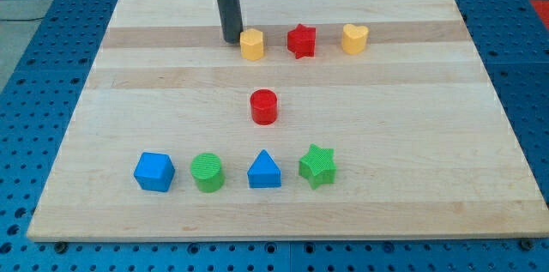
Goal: Put your hand to the right of the red circle
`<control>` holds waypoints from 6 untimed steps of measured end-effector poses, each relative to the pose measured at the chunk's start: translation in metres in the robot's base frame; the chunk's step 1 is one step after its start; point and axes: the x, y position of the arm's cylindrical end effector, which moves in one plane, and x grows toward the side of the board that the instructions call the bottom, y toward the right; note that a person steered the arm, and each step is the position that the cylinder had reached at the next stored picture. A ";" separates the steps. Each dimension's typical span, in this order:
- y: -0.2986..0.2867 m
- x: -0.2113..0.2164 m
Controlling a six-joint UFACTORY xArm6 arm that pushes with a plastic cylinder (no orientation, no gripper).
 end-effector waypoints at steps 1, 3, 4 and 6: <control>-0.035 0.019; -0.003 0.075; 0.076 0.075; 0.178 0.111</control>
